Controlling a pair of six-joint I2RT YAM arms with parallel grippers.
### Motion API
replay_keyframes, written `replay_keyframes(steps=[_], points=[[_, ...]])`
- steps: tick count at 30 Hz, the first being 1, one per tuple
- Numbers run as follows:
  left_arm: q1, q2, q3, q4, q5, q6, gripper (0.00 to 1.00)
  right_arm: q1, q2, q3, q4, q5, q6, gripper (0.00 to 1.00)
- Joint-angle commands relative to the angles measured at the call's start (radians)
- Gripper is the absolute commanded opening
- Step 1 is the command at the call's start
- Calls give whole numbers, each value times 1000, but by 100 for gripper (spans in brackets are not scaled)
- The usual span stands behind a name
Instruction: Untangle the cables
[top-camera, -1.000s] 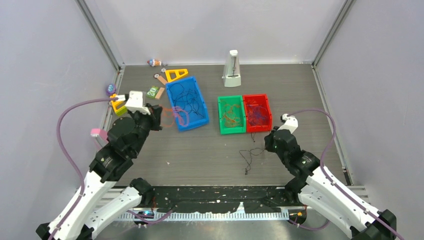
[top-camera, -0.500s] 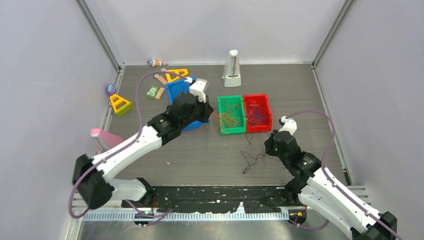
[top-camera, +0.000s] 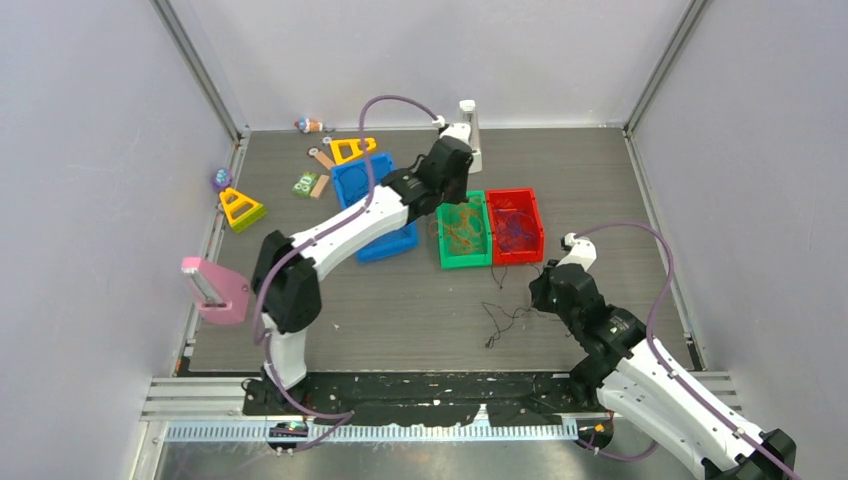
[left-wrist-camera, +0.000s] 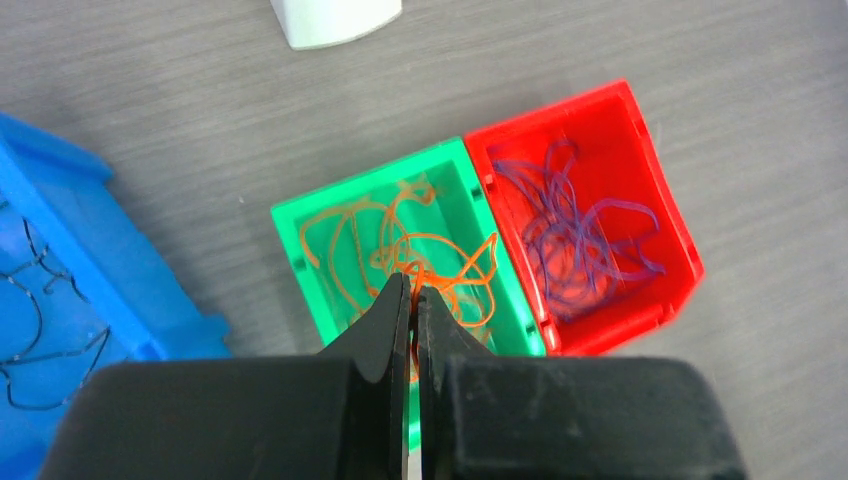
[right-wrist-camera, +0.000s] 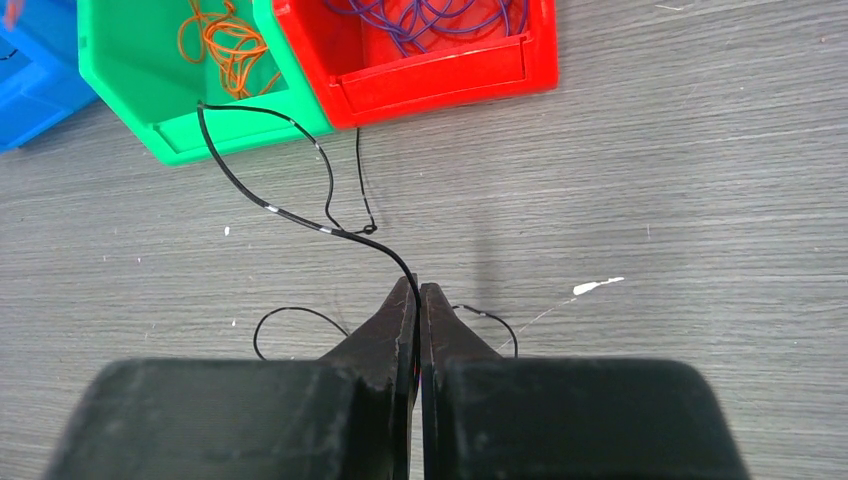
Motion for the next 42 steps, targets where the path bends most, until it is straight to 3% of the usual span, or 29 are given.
replay_keyframes(steps=[1, 13, 14, 18, 19, 21, 22, 25, 26, 27, 32, 38, 42], points=[[-11, 146, 225, -245, -130, -40, 0, -4, -12, 35, 5, 35, 4, 6], [-33, 340, 298, -256, -64, -74, 0, -4, 53, 30, -5, 30, 6, 5], [-33, 336, 301, -264, -43, -66, 4, -4, 79, 38, -23, 24, 13, 5], [-33, 245, 247, -228, 18, -4, 38, -5, 186, 110, -129, -2, 86, 9], [-33, 211, 207, -194, 20, 4, 46, -5, 221, 134, -165, -20, 113, 14], [-33, 127, 132, -136, 29, 17, 58, -6, 266, 156, -207, -45, 147, 41], [-33, 98, 112, -120, 39, 21, 62, -6, 275, 162, -223, -50, 171, 66], [-35, 8, 46, -74, 83, 43, 70, -6, 284, 159, -264, -77, 215, 81], [-38, -22, 19, -59, 95, 49, 71, -6, 281, 151, -270, -73, 248, 96], [-40, -52, -11, -38, 105, 57, 74, -6, 274, 145, -274, -68, 261, 100], [-47, -218, -162, 39, 117, 80, 81, -10, 330, 156, -317, -54, 380, 95], [-47, -405, -320, 77, 103, 88, 82, -12, 409, 227, -390, -36, 457, 95], [-47, -541, -453, 99, 87, 96, 82, -12, 374, 250, -410, -15, 501, 95]])
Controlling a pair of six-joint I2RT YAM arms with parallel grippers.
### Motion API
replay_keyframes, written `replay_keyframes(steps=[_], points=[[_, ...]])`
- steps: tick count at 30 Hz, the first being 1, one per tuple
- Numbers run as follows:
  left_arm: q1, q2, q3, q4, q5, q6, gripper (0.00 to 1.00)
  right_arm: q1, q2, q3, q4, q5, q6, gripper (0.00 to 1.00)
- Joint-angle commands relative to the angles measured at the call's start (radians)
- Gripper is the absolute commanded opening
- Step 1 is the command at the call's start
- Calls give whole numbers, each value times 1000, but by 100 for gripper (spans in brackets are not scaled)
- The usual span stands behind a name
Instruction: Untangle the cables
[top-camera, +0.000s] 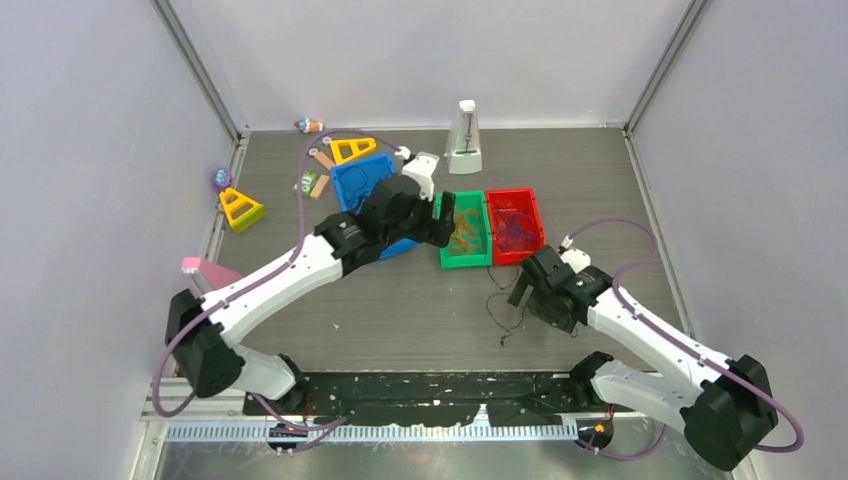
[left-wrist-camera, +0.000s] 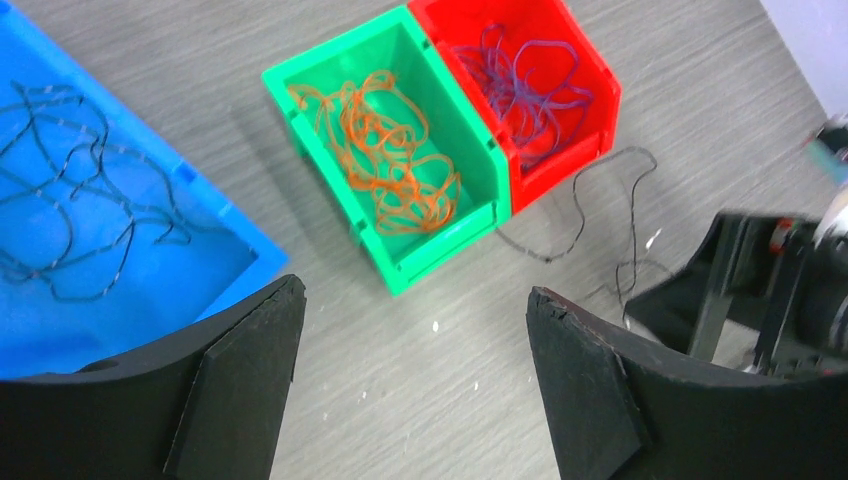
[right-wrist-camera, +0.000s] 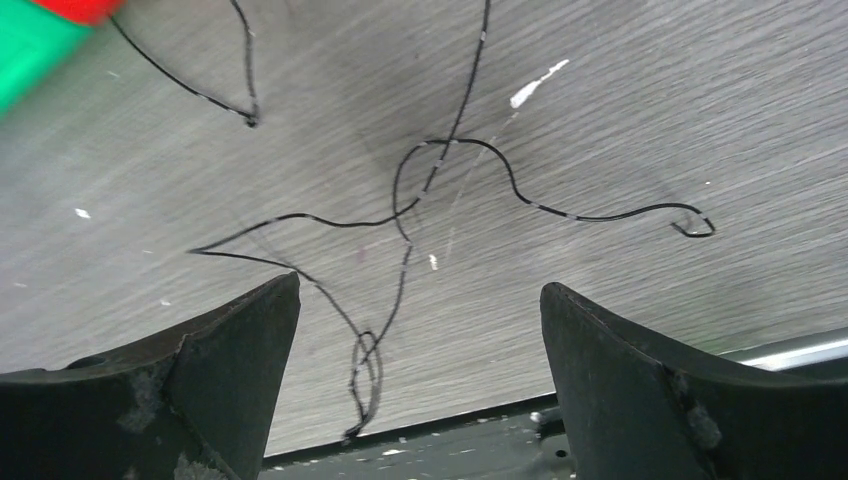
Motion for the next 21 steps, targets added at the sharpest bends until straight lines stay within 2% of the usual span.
replay_keyframes(steps=[1, 10, 16, 21], points=[[-1, -171, -134, 82, -18, 24, 83, -7, -59, 62, -45, 45, 127, 95], [12, -497, -430, 101, -93, 39, 86, -20, -214, -91, 62, 51, 415, 95], [16, -647, -549, 85, -166, 47, 91, -78, -118, -83, 93, 1, 451, 95], [19, -739, -591, 58, -228, 56, 94, -115, -21, -75, 153, -82, 461, 95]])
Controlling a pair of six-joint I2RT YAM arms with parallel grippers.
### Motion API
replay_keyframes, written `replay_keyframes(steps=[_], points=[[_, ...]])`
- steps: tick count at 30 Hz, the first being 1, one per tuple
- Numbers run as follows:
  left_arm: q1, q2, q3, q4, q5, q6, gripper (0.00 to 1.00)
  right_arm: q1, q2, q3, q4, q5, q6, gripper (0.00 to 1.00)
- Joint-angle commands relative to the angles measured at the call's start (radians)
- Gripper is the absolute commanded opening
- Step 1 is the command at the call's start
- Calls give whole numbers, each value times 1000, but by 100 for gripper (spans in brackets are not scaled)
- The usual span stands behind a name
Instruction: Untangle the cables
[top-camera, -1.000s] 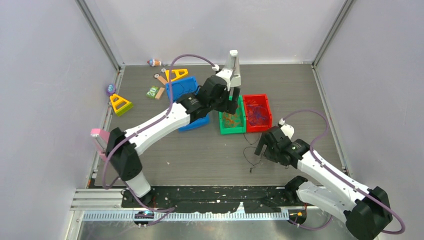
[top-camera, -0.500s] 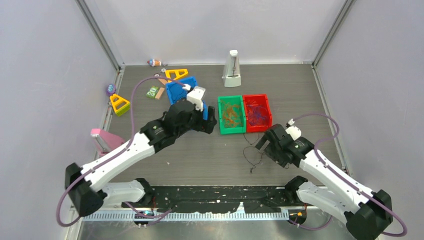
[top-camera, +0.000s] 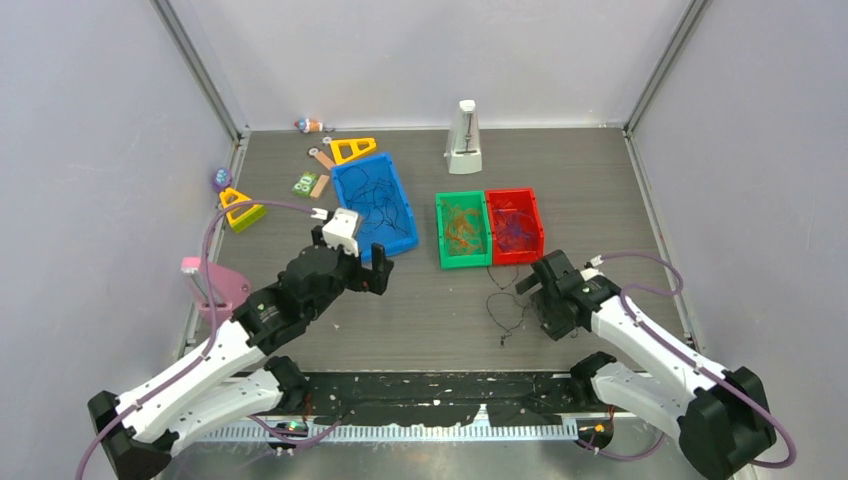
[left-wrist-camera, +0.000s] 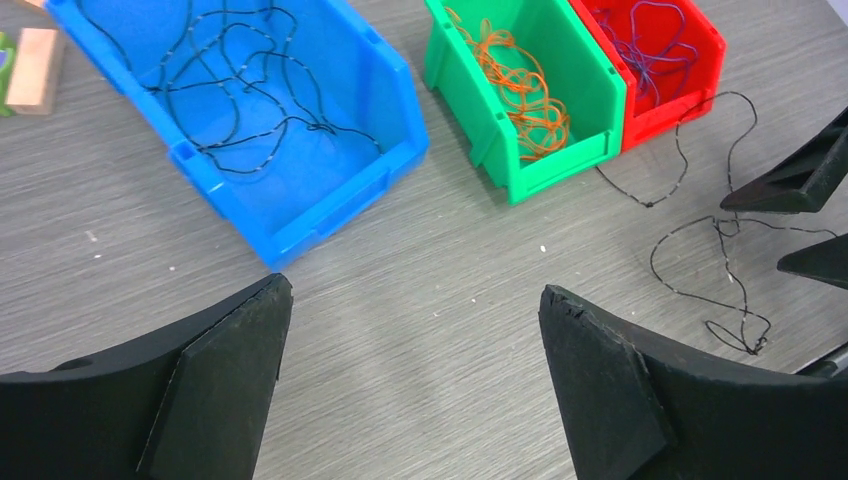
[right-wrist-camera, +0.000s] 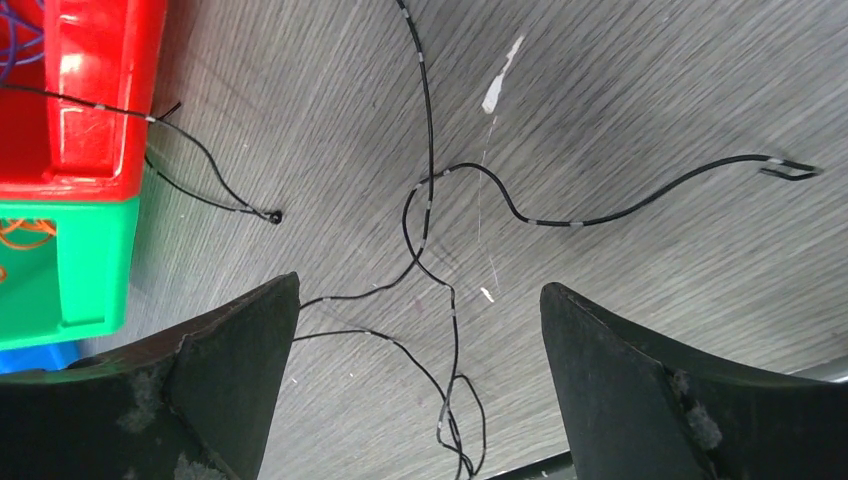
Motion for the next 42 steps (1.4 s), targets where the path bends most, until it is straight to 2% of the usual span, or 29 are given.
replay_keyframes(steps=[1, 19, 20, 21, 23, 24, 26, 28, 31, 37, 42], points=[[6, -72, -12, 6, -91, 27, 94, -23, 61, 24, 68, -52, 53, 95], [9, -114, 21, -92, -195, 47, 97, -25, 363, 32, 220, -146, 64, 97], [9, -114, 21, -90, -194, 46, 97, -26, 370, 31, 232, -145, 64, 87], [9, -112, 21, -90, -195, 46, 97, -27, 385, 28, 258, -150, 62, 82], [9, -108, 24, -92, -201, 46, 97, -29, 409, 29, 283, -163, 58, 55], [9, -103, 28, -99, -207, 45, 97, -31, 414, 28, 292, -177, 46, 31], [10, -95, 37, -116, -223, 45, 97, -35, 415, 28, 301, -186, 36, 10], [11, -90, 45, -131, -236, 46, 97, -36, 386, 21, 305, -187, 26, 6], [12, -90, 43, -130, -227, 44, 97, -38, 342, 20, 320, -198, -41, 5], [13, -76, 37, -102, -172, 53, 97, -27, 364, 123, 371, -441, -325, 5], [13, -40, 56, -104, -142, 58, 97, 16, 291, 126, 418, -491, -365, 5]])
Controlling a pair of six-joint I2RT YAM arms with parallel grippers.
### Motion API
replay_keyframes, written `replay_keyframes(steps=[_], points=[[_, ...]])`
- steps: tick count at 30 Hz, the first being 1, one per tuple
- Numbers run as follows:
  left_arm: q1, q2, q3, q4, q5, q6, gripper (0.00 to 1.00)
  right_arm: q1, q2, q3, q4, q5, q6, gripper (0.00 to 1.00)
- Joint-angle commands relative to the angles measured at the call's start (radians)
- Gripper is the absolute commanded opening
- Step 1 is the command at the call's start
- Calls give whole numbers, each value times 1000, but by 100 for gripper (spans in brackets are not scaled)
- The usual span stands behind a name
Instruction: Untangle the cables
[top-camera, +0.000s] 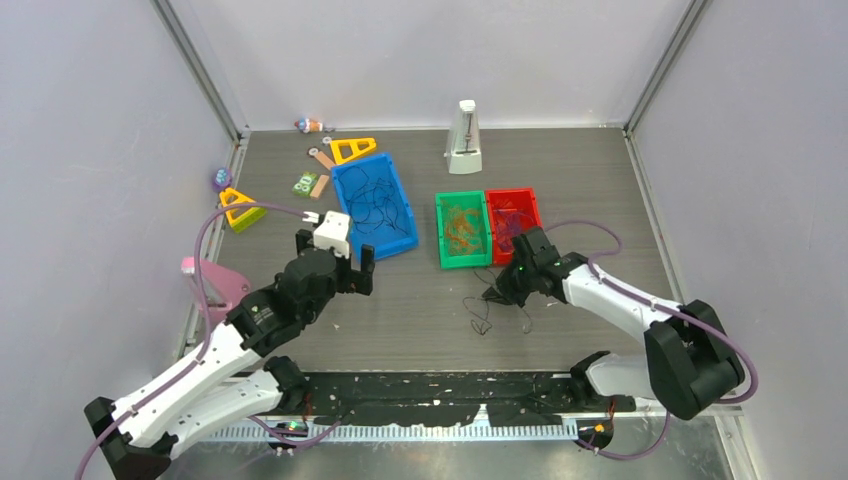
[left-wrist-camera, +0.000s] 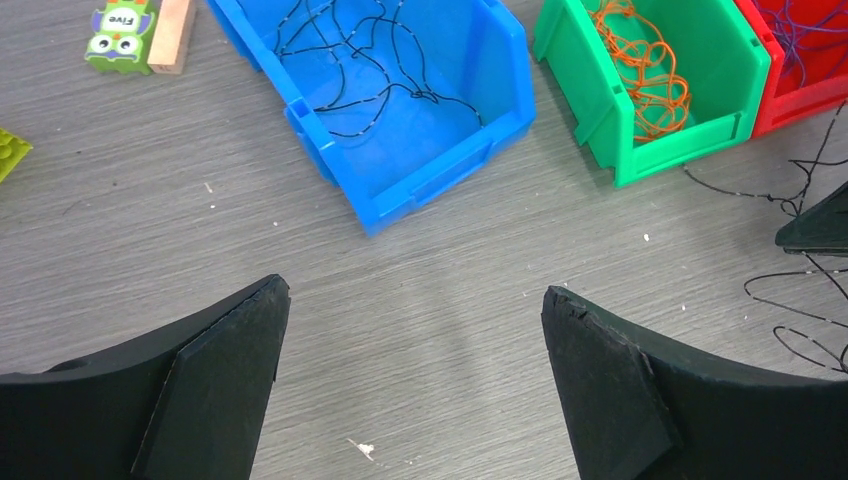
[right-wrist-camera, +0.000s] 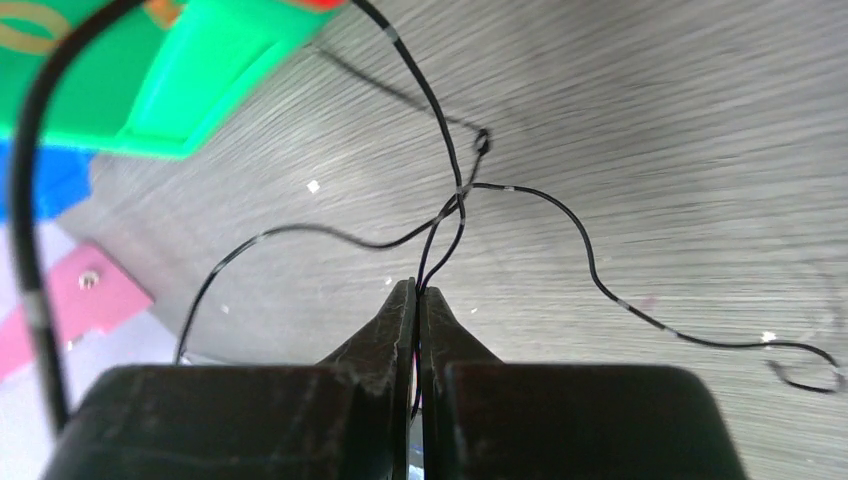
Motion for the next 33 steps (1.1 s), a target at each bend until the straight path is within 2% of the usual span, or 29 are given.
replay_keyframes(steps=[1, 8, 13, 15, 23, 33], points=[[5, 25, 56, 31, 37, 16, 97, 41, -90, 31, 81, -90, -97, 5], [5, 9, 69, 33, 47, 9, 96, 111, -89, 137, 109, -98, -131, 5], [5, -22, 117, -48, -78, 31, 96, 240, -31, 367, 49, -91, -249, 5], [5, -43, 135, -75, -126, 43, 96, 272, 12, 467, 28, -103, -344, 5], [15, -72, 173, -154, -243, 37, 98, 285, 299, 885, -106, -302, -605, 6], [89, -92, 178, -184, -229, -7, 99, 285, 622, 1415, -257, -372, -695, 5]])
